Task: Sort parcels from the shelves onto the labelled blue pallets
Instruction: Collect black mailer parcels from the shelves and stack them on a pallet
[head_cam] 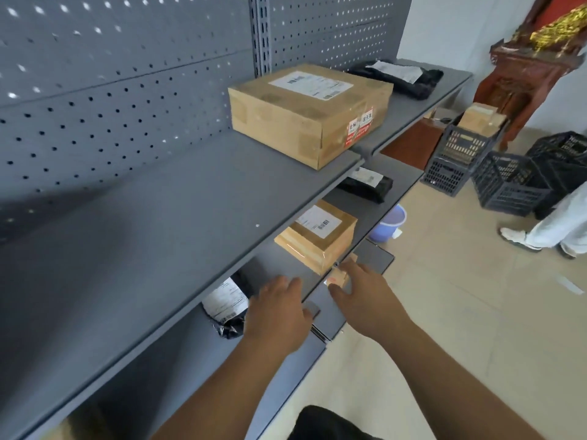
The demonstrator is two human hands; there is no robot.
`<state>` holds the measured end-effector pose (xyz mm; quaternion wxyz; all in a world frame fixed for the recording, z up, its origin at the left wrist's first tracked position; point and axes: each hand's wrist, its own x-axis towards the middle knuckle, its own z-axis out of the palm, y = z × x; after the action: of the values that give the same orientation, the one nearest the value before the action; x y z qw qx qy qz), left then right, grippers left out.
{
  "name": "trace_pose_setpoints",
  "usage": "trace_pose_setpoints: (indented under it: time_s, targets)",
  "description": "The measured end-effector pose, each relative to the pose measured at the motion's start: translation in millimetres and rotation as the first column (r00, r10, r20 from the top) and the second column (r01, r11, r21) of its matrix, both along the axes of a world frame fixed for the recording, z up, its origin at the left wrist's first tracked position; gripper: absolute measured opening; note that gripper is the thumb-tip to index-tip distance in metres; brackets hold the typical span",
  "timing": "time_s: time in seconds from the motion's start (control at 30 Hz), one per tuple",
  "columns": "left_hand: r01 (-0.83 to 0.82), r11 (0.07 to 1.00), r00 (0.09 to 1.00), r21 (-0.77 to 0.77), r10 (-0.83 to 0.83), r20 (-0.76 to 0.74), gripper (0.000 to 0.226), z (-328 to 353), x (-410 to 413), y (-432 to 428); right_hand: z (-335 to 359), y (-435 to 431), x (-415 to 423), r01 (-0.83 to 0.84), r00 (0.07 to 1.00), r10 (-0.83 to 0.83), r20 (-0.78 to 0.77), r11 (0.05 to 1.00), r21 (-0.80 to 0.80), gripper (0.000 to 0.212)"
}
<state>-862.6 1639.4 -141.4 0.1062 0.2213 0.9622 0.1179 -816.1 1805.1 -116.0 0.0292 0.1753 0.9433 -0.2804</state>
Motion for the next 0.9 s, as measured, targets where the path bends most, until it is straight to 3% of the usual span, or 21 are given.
trace_pose_setpoints:
  time_s: [0.23, 0.4, 0.57, 0.77, 0.9]
  targets:
    - [-0.189, 0.962, 0.977, -0.196, 0.205, 0.066, 0.051, -26.5, -13.3, -17.2, -35.1, -20.1, -73.1, -0.224, 0.961, 0.241, 0.136, 0.966, -0.13, 0.054]
    - [-0.421, 0.891, 0.873, -0.169, 0.449, 0.193, 0.051, -47.5, -7.0, -26.2, -63.1, -29.7, -104.6, -0.34, 0.897, 0.393, 0.204, 0.907, -0.249, 0.051]
    - [-0.605, 0.787, 0.757, -0.126, 0.617, 0.215, 0.04, -67.6, 1.7, -36.2, -93.4, -37.3, -107.4, -0.541, 0.796, 0.562, 0.222, 0.827, -0.153, 0.054]
    - [-0.753, 0.655, 0.618, -0.066, 0.738, 0.272, 0.039, -97.9, 4.3, -53.8, -123.9, -51.0, -113.4, -0.599, 0.763, 0.609, 0.217, 0.792, -0.116, 0.041]
    - [-0.797, 0.602, 0.573, -0.052, 0.78, 0.253, 0.04, -122.5, -9.8, -66.9, -144.3, -60.7, -129.2, -0.654, 0.742, 0.645, 0.184, 0.756, -0.013, 0.026]
